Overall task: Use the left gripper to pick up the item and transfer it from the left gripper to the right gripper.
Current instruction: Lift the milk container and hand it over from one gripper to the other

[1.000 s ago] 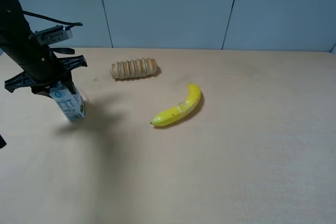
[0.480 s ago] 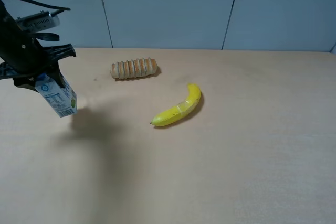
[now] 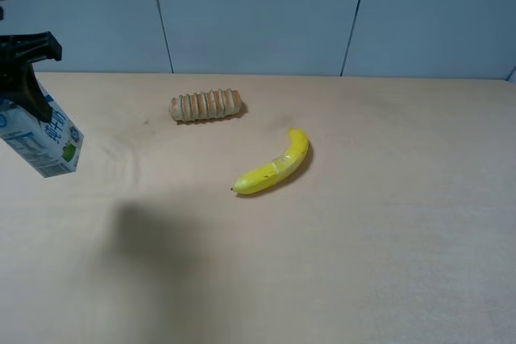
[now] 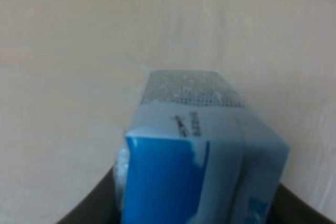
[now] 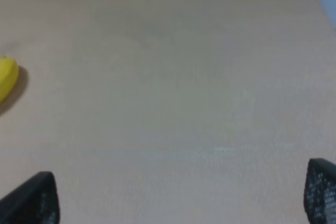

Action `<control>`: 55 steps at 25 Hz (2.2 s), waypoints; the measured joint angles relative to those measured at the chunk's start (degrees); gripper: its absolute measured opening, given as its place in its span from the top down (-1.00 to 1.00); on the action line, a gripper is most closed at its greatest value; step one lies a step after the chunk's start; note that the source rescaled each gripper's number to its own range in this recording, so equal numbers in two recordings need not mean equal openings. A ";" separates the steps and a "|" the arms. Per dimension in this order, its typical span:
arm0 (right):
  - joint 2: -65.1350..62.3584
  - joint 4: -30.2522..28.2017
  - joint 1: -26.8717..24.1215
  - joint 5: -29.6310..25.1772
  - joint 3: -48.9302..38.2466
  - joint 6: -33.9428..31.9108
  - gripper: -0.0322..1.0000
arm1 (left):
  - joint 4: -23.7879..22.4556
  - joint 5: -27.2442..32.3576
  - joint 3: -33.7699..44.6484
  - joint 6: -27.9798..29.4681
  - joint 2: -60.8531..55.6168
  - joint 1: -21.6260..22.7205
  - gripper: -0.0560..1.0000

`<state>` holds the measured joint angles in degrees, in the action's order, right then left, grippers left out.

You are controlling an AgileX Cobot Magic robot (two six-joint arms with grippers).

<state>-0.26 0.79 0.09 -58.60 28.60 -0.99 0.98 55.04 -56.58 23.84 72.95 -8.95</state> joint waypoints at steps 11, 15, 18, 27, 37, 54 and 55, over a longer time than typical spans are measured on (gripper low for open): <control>0.00 0.00 0.00 0.00 0.00 0.00 -1.00 | 8.21 1.91 0.05 -22.41 -2.27 0.00 0.87; 0.00 0.00 0.00 0.00 0.00 0.00 -1.00 | 16.60 0.33 0.05 -30.31 -2.27 0.00 0.87; 0.00 0.00 0.00 0.00 0.00 0.00 -1.00 | 21.34 -1.32 0.05 -34.94 -2.27 -0.51 0.87; 0.00 0.30 0.00 0.00 0.00 0.99 -1.00 | 22.68 -8.64 0.05 -43.24 -2.27 -10.05 0.87; 13.82 14.88 0.75 -0.21 2.27 12.46 -1.00 | 24.38 -15.47 0.11 -52.00 6.63 -19.79 0.87; 47.45 27.33 30.99 19.54 8.87 32.58 -1.00 | 57.04 -19.22 -2.23 -101.73 15.60 -23.34 0.88; 49.71 27.44 32.15 20.32 10.26 33.23 -1.00 | 58.08 -18.39 -2.23 -105.16 15.60 -23.34 0.88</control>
<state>49.45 28.23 32.25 -38.28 38.86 32.24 59.06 36.65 -58.81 -81.33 88.55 -32.29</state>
